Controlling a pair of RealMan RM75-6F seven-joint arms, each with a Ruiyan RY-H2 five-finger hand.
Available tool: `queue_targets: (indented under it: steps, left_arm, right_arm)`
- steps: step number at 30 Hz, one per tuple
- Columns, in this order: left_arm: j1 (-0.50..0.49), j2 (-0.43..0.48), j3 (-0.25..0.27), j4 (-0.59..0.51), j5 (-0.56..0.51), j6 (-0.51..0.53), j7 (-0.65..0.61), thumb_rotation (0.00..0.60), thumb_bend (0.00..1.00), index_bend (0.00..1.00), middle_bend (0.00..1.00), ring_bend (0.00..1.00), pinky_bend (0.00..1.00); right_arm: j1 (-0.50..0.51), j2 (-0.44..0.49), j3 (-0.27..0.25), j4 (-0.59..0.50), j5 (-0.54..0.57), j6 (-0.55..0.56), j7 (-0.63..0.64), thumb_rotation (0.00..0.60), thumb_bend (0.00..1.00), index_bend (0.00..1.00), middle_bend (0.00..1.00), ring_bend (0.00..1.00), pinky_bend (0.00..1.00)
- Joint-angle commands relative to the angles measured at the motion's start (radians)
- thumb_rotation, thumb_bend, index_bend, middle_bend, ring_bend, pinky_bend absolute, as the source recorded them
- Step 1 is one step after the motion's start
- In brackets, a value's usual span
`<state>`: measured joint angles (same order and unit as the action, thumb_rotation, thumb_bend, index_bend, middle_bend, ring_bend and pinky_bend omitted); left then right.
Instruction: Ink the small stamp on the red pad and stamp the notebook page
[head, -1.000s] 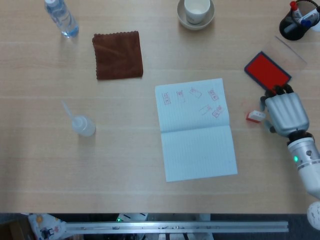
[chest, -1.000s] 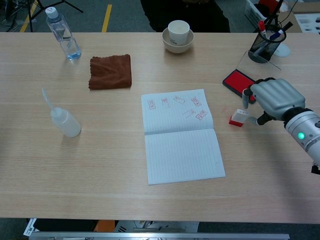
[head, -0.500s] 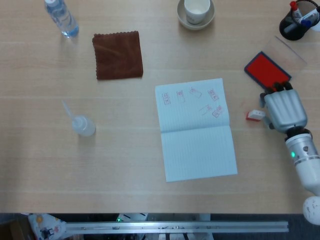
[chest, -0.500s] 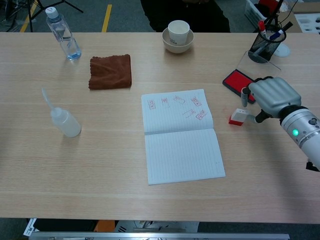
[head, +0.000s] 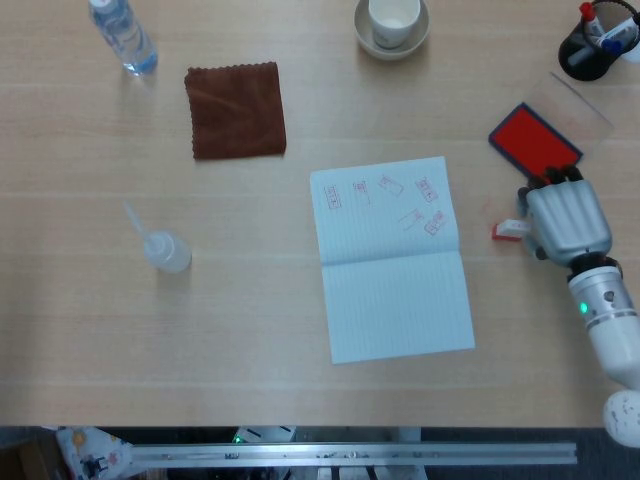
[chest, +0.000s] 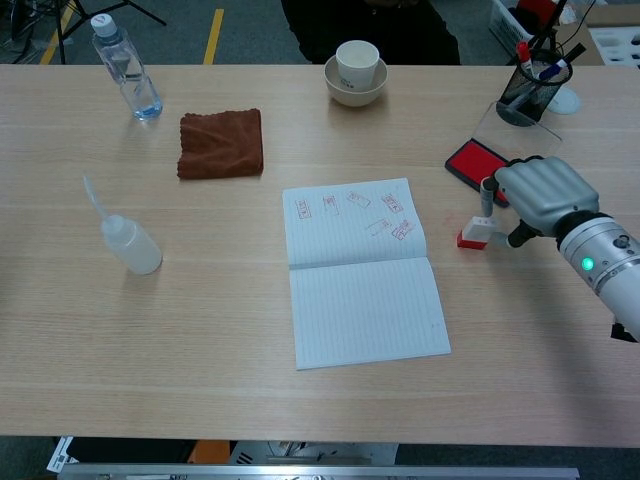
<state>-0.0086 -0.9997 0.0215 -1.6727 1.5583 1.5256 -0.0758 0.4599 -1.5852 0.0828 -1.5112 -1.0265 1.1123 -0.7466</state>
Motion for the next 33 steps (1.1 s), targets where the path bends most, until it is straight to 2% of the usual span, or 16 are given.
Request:
queue_targets:
  steps: [1,14,33]
  left_arm:
    - [0.001,0.002,0.000,0.000,-0.002,0.000,-0.003,0.600,0.34,0.12,0.10,0.02,0.05]
    - [0.010,0.008,-0.001,0.007,-0.012,0.008,-0.018,0.600,0.34,0.12,0.10,0.02,0.05]
    - [0.012,0.009,-0.003,0.010,-0.017,0.005,-0.019,0.600,0.34,0.12,0.10,0.02,0.05]
  right_arm:
    - [0.006,-0.007,0.001,0.004,0.005,0.000,-0.005,0.600,0.20,0.51,0.39,0.22,0.21]
    - [0.039,-0.061,0.008,0.069,0.045,-0.017,-0.021,0.600,0.20,0.51,0.39,0.22,0.21]
    - [0.051,-0.061,-0.005,0.068,0.046,-0.021,0.001,0.600,0.27,0.51,0.39,0.22,0.21]
